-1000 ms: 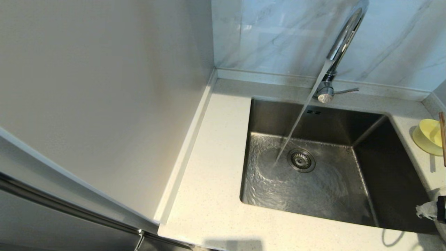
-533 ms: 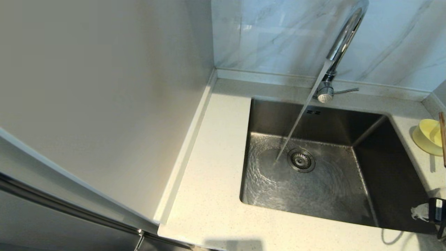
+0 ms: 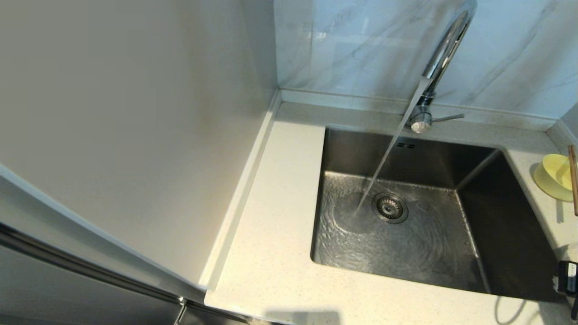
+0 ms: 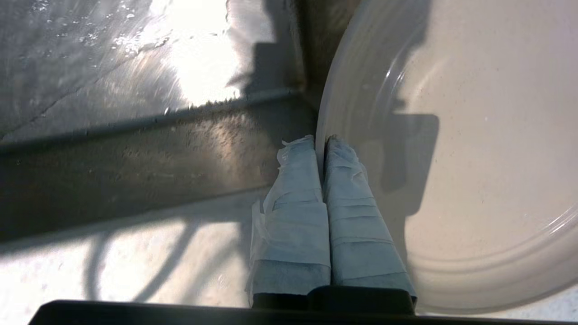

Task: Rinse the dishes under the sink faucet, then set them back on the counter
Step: Pick up the plate, then rinse the plate

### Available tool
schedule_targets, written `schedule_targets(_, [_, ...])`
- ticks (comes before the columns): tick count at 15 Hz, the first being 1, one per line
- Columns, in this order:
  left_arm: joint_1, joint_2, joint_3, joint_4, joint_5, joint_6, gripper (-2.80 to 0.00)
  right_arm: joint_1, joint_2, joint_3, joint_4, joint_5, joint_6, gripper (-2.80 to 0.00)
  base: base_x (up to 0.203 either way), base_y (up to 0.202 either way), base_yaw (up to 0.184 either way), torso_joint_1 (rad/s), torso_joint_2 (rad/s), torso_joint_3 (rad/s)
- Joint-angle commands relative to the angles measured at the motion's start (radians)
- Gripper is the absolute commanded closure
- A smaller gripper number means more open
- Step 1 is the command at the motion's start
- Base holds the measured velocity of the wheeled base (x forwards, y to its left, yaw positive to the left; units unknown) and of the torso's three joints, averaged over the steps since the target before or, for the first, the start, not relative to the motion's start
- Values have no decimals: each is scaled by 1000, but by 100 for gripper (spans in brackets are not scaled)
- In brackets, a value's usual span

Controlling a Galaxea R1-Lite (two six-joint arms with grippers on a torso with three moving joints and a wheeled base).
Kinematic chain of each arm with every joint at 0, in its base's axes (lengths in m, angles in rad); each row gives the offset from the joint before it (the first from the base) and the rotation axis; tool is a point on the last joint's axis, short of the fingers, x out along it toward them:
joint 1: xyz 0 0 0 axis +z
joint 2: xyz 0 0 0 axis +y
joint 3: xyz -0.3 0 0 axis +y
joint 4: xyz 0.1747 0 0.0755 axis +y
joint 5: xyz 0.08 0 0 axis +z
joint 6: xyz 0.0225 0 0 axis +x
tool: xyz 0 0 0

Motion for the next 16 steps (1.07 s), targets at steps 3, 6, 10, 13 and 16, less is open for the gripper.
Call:
schedule_targets(3, [0,0,0,0,0,0,0,37,-121,24,23,3,3,0,0,0,0,0,0,0])
schedule_targets(6, [0,0,0,0,0,0,0,103,-230,22,97,35,16,0,0,0,0,0,0,0])
schedule_targets(10, [0,0,0,0,0,0,0,257,-337,7,163,105,79,0,0,0,0,0,0,0])
schedule_targets(13, [0,0,0,0,0,0,0,377,-394,-23,170,113,150,0,0,0,0,0,0,0])
schedule_targets(16, [0,0,0,0,0,0,0,522,-406,-75,170,120,193,0,0,0,0,0,0,0])
